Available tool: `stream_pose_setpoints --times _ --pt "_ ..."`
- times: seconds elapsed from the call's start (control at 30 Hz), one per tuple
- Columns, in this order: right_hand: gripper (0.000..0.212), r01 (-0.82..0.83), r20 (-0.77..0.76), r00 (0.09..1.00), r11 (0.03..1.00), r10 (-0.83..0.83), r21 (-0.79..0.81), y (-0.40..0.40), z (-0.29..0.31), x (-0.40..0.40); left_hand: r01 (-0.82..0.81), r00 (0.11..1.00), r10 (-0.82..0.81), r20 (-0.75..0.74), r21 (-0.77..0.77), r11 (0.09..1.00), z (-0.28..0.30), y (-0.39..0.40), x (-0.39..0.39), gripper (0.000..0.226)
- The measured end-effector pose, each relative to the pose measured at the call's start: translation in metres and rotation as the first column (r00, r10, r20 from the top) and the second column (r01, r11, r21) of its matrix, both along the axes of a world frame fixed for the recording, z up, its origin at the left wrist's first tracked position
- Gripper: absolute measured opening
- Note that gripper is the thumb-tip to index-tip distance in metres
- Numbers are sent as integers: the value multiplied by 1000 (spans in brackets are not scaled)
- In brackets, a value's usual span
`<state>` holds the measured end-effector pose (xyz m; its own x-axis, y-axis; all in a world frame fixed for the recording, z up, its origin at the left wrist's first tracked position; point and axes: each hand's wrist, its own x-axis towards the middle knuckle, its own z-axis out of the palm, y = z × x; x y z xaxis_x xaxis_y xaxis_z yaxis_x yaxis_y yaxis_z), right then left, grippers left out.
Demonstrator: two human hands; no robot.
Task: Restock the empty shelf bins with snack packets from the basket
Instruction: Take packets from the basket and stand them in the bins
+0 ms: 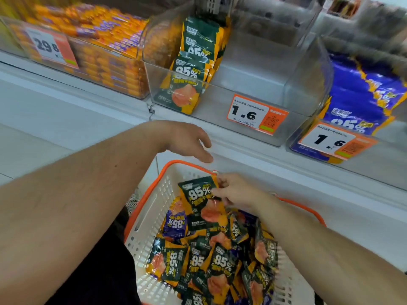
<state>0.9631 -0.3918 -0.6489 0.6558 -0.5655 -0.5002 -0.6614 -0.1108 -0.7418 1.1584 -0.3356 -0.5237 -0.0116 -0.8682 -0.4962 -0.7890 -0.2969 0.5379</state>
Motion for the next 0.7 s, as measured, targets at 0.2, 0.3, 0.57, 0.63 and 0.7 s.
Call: stream_pose_setpoints --times 0.2,0.3,0.57,0.63,0.7 --pt "3 172 353 902 957 -249 235 -6 72 18 -365 889 267 -371 -222 904 20 6 21 73" --pt "11 197 455 836 942 -305 271 -3 96 25 -407 849 267 -455 -243 880 29 12 28 75" --pt "10 316 570 714 914 -406 255 -3 137 42 -438 814 273 -512 -234 868 31 20 45 15" --pt "8 334 541 756 928 -369 167 -4 148 49 -494 766 279 -579 -252 832 34 22 43 12" --pt "10 353 525 785 934 -329 58 -8 164 56 -572 707 293 -643 -277 772 36 21 43 9"
